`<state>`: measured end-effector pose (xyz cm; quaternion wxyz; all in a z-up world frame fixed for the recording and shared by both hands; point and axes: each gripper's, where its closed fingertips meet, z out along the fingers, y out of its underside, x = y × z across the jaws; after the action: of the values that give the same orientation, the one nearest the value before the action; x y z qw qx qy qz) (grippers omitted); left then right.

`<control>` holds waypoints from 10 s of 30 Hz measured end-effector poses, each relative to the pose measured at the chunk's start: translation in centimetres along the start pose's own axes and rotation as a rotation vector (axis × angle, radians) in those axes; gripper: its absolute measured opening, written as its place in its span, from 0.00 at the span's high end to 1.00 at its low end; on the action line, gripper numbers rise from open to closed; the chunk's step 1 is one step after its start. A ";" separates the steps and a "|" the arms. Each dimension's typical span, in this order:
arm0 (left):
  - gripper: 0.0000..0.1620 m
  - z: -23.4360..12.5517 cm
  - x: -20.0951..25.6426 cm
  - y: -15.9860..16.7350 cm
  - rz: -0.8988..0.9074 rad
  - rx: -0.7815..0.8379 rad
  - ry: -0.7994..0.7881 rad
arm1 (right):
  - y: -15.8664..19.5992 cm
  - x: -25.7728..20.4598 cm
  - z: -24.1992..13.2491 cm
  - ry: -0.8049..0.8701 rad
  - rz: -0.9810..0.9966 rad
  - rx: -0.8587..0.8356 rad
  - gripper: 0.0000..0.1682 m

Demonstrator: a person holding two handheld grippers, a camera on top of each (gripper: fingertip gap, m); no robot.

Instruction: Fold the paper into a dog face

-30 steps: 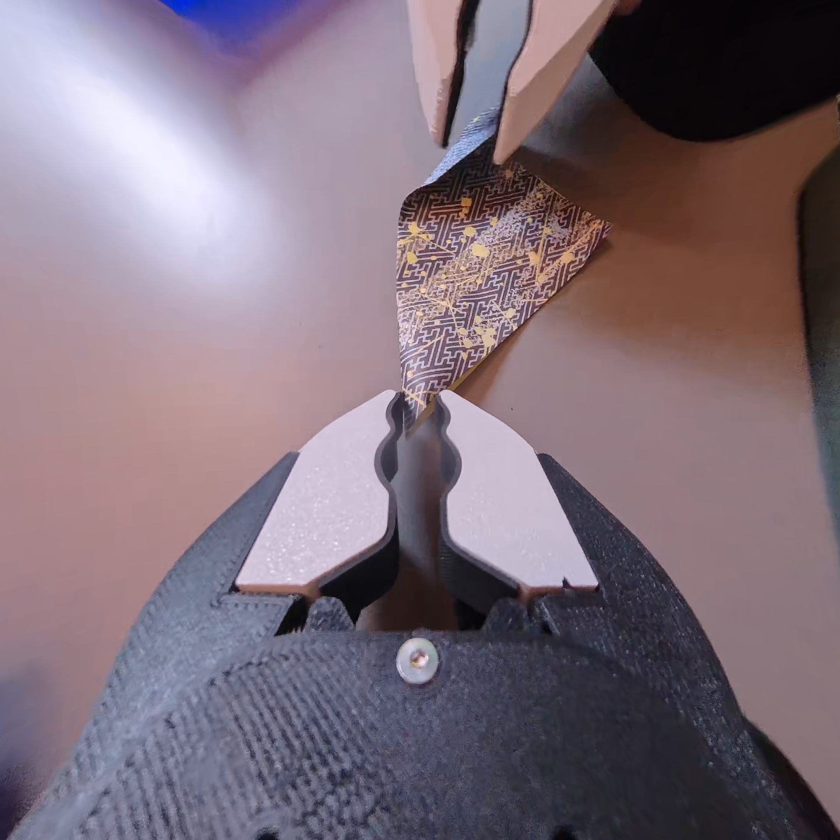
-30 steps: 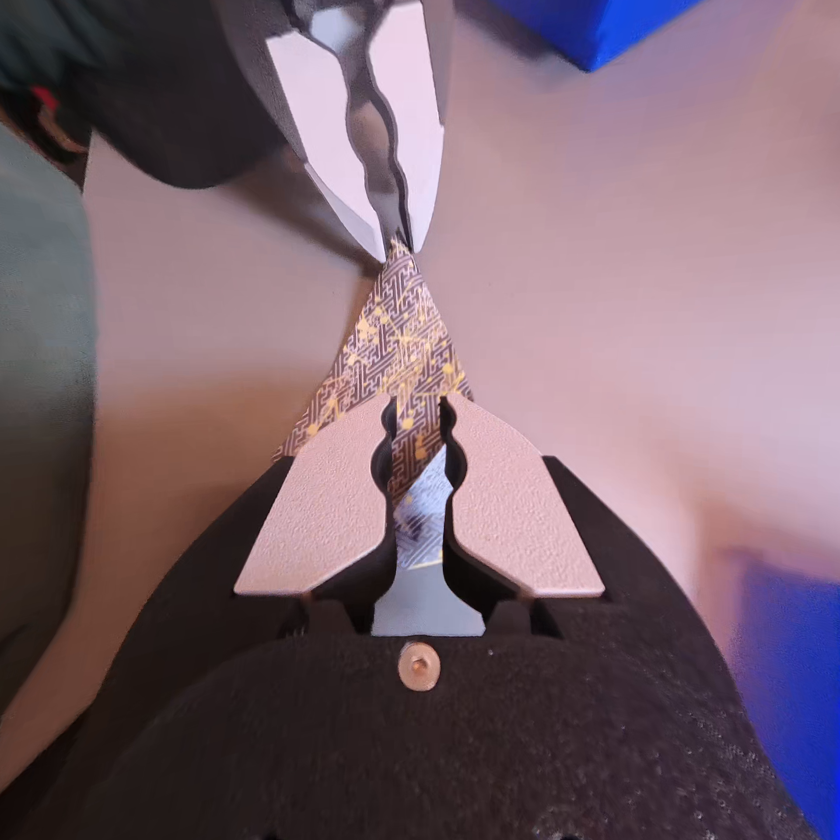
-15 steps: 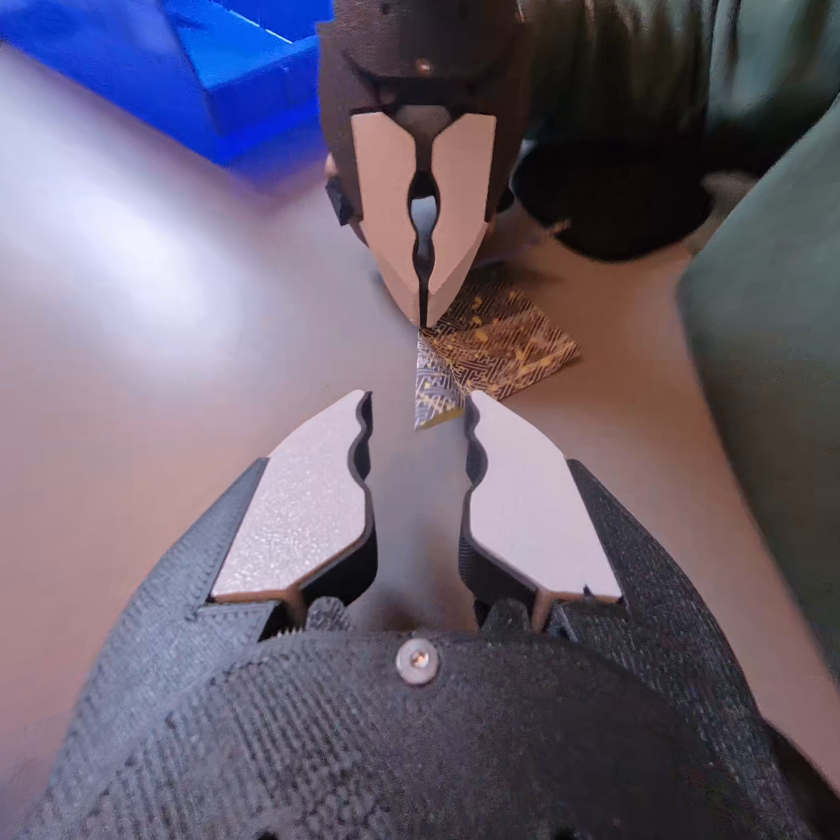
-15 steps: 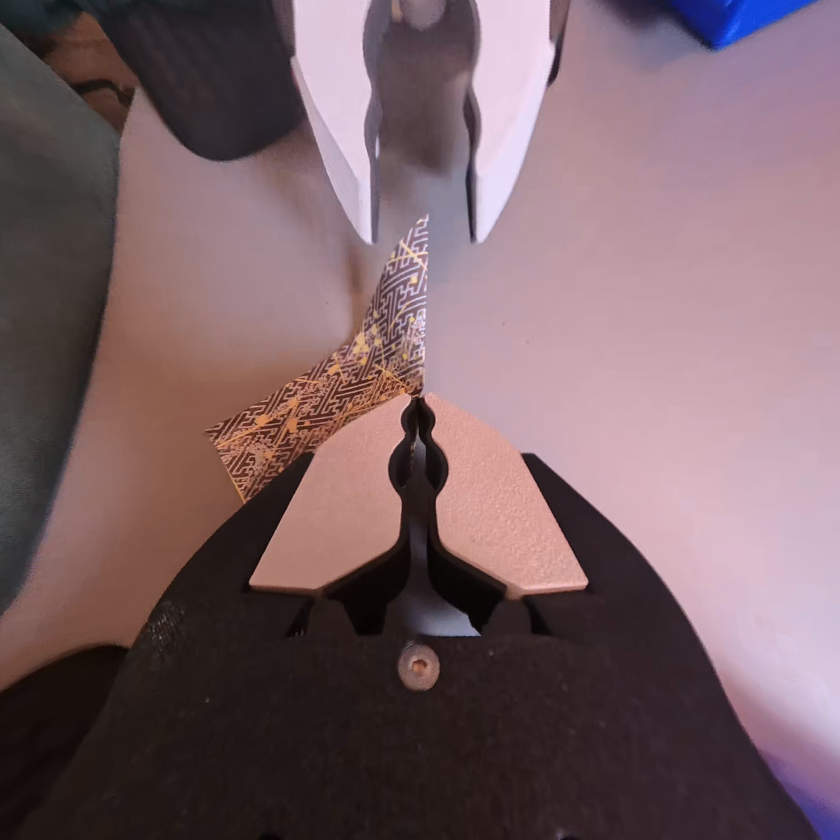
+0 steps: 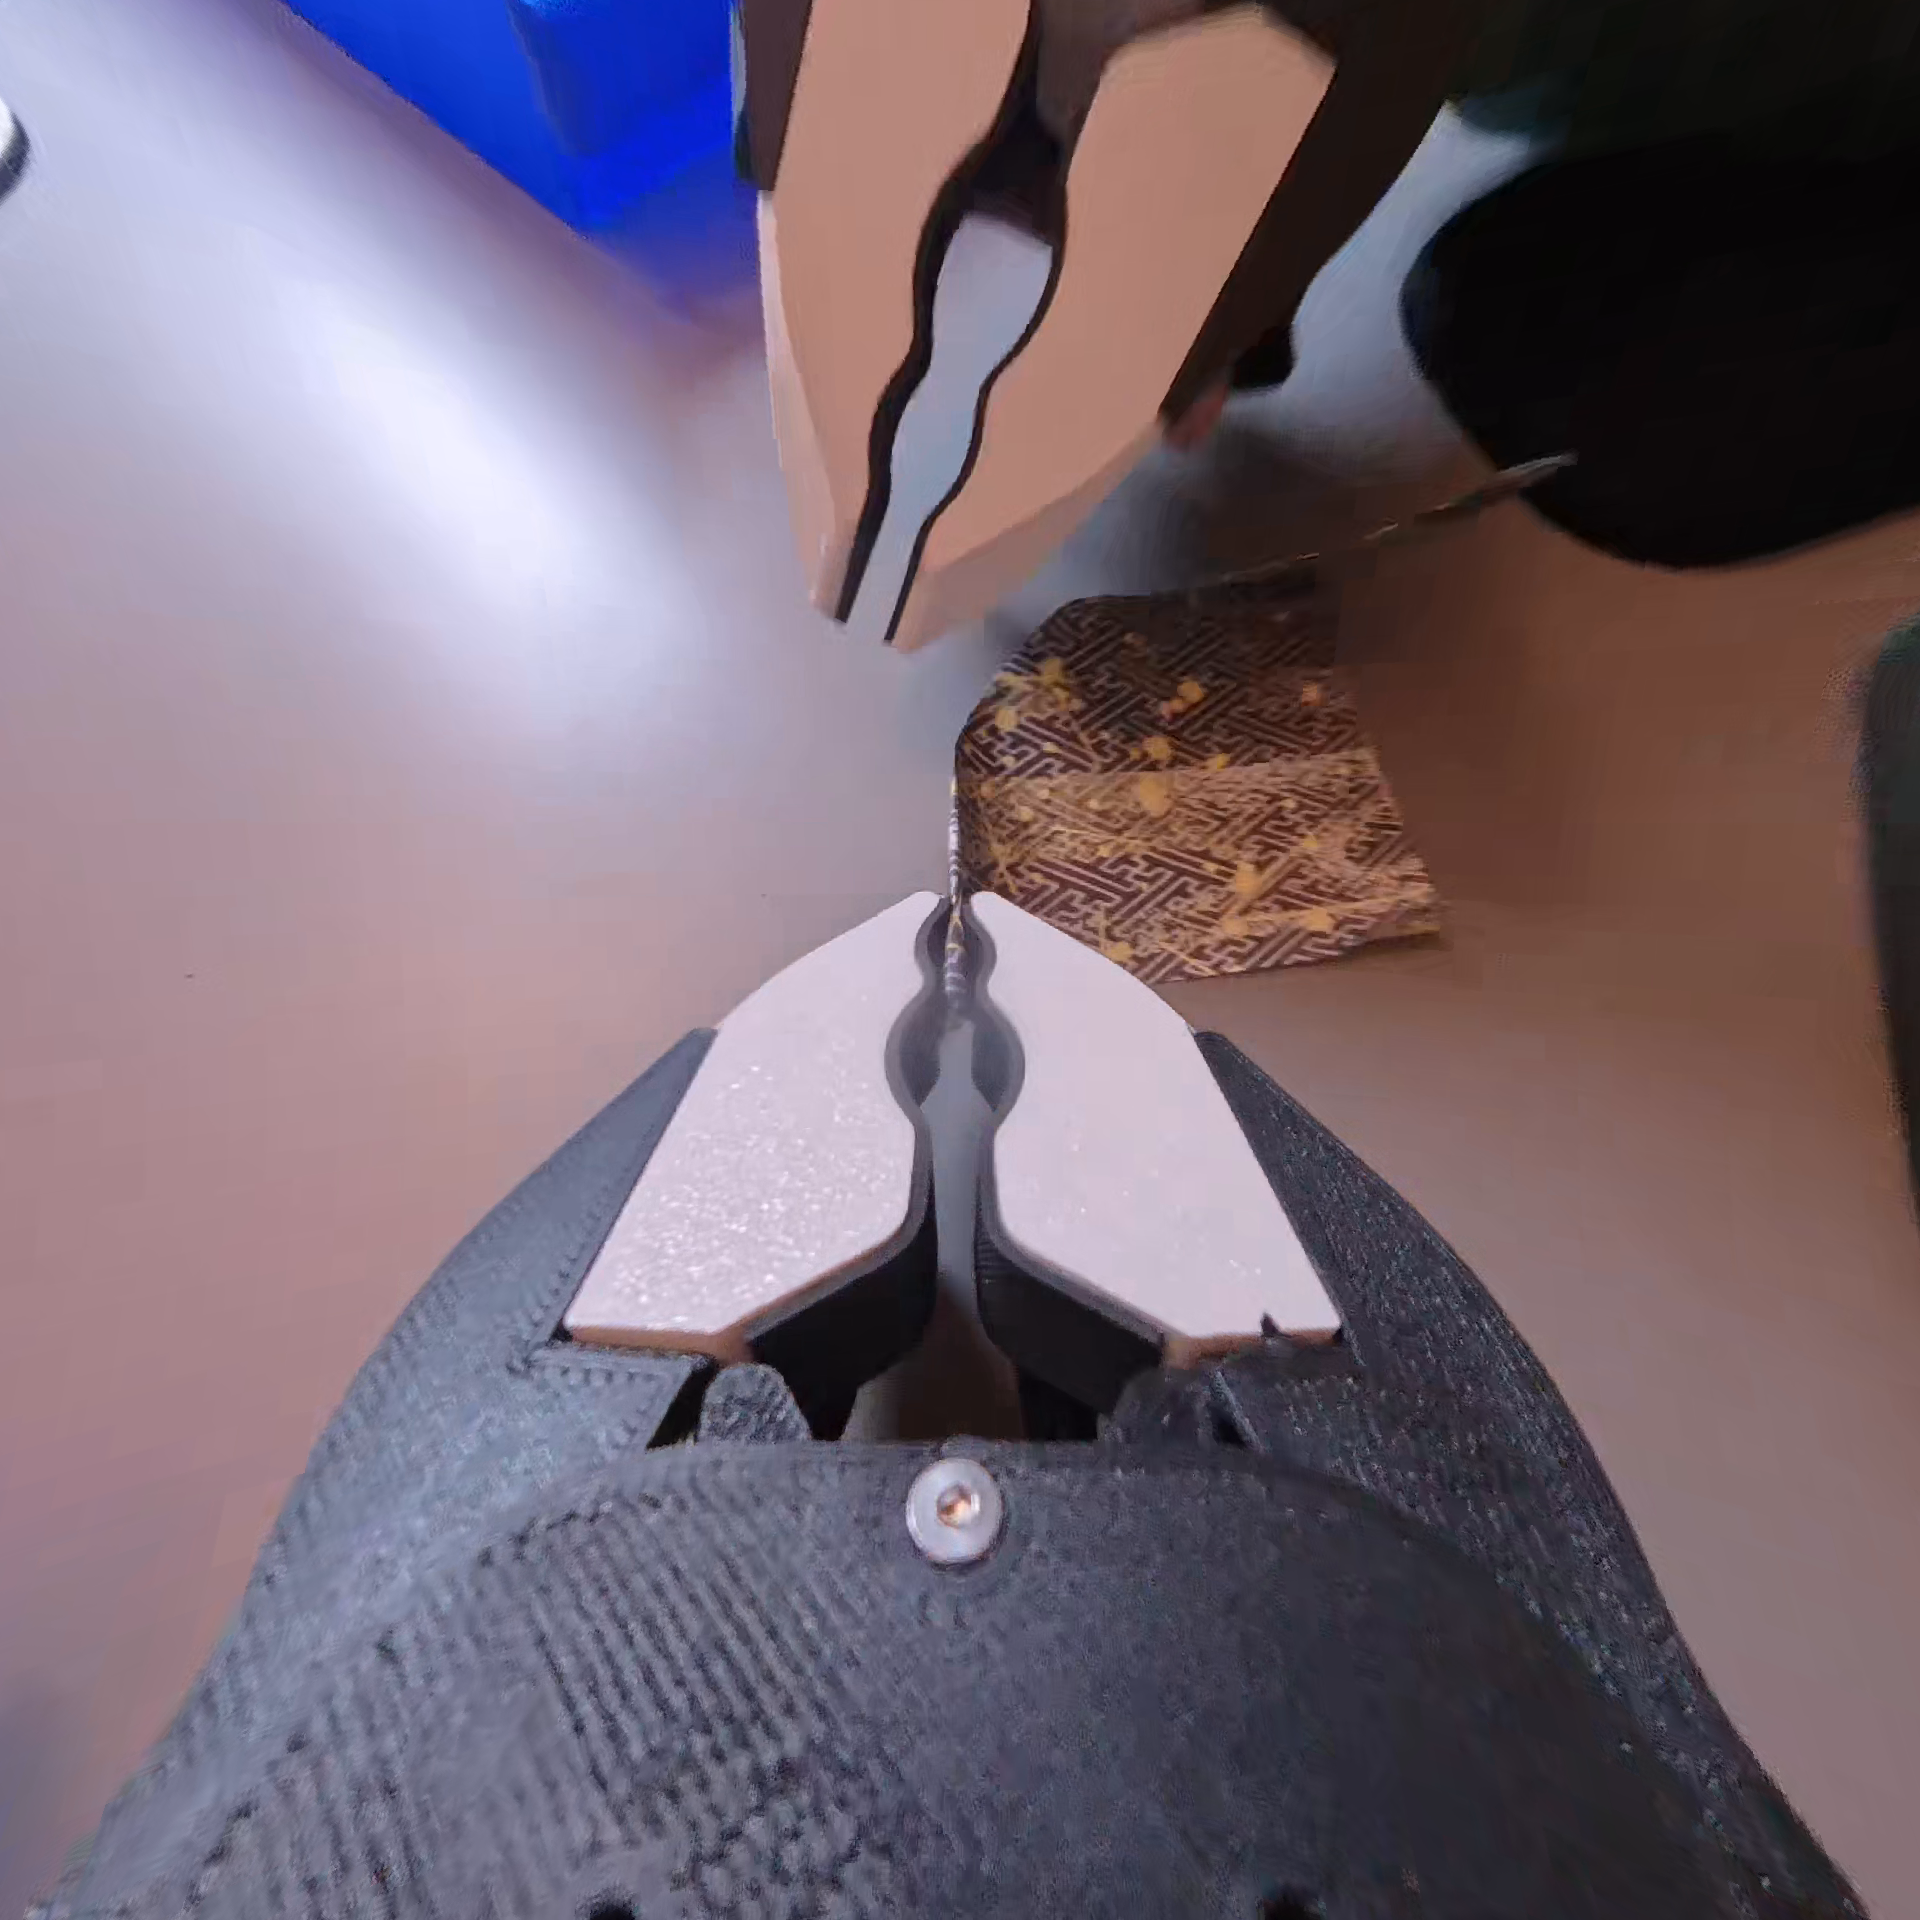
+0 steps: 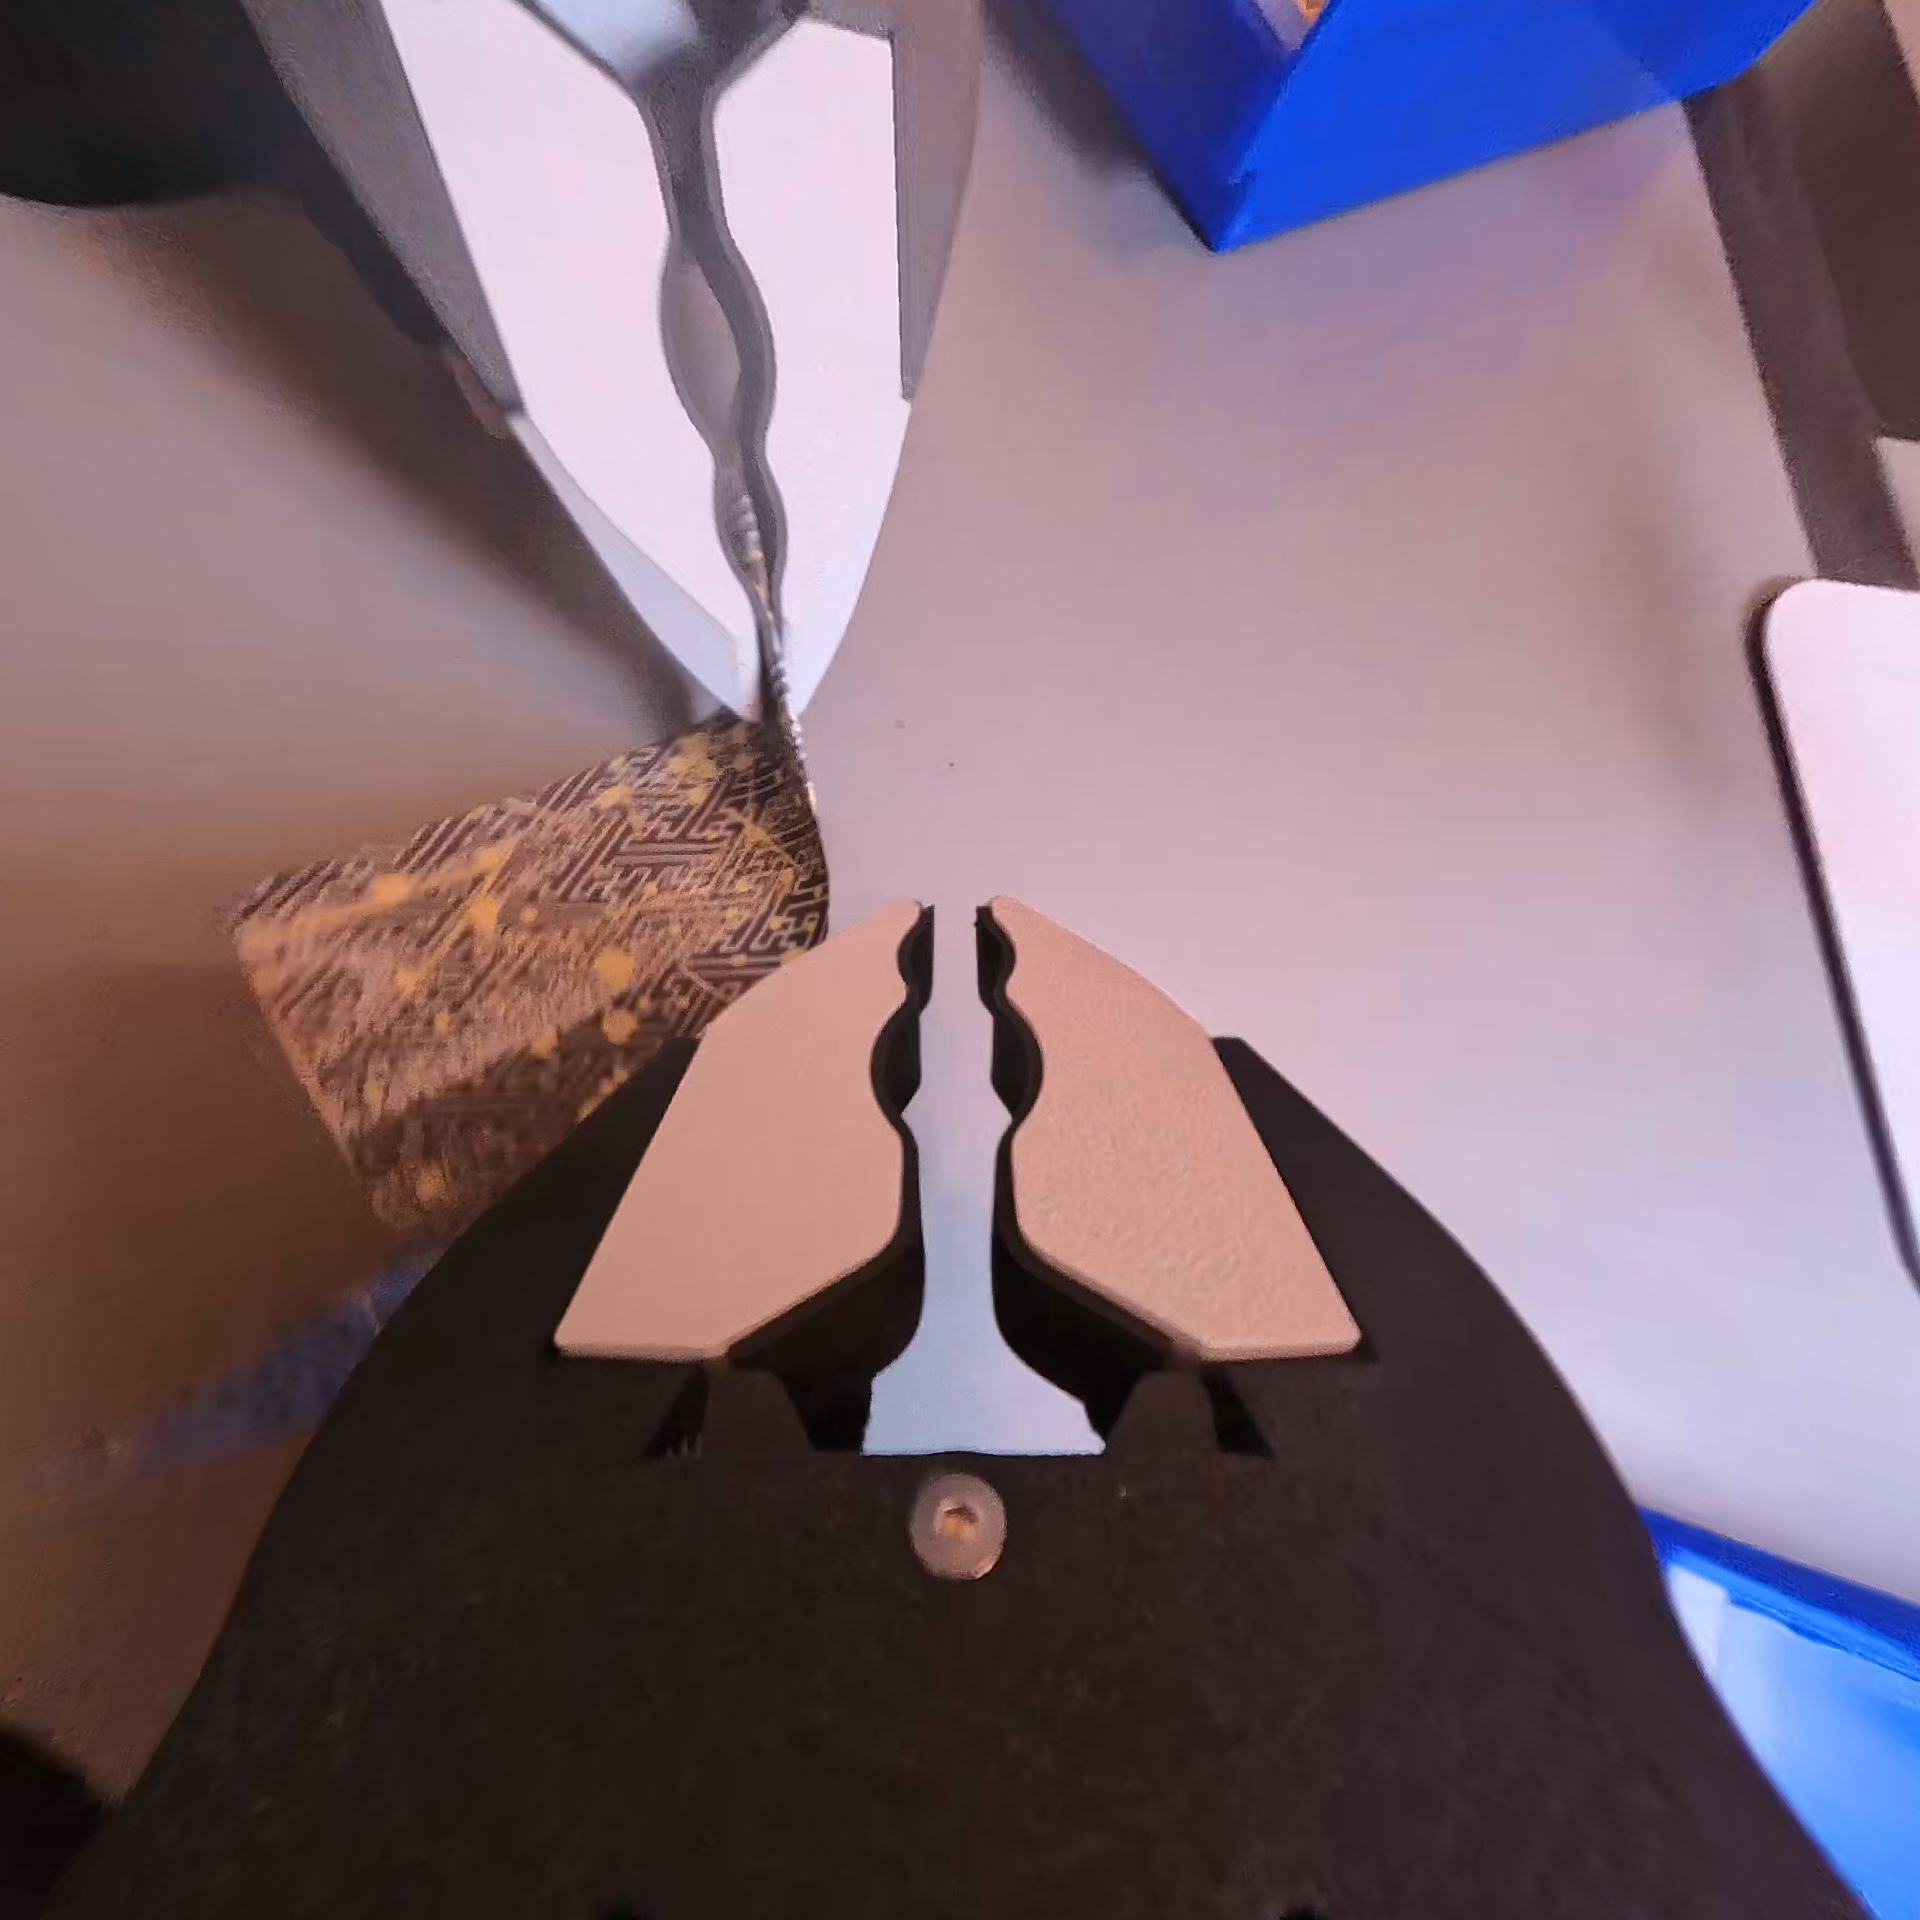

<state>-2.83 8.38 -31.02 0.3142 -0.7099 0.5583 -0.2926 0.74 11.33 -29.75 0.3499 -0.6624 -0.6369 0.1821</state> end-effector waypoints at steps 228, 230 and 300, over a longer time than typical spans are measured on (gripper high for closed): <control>0.99 1.0 0.0 1.6 0.376 -0.160 -0.301 | 1.9 -4.1 1.7 -0.335 0.127 -0.145 1.00; 0.99 1.0 0.1 1.7 0.371 -0.167 -0.302 | 1.9 -4.1 1.7 -0.350 0.131 -0.154 1.00; 1.00 -0.3 1.5 2.7 0.011 -0.180 -0.157 | 1.6 -9.9 -1.8 0.066 0.115 -0.157 1.00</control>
<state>-4.42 6.36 -32.86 0.2934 -0.7528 0.5601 -0.1831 1.94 1.37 -31.62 0.3068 -0.7290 -0.5980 0.1295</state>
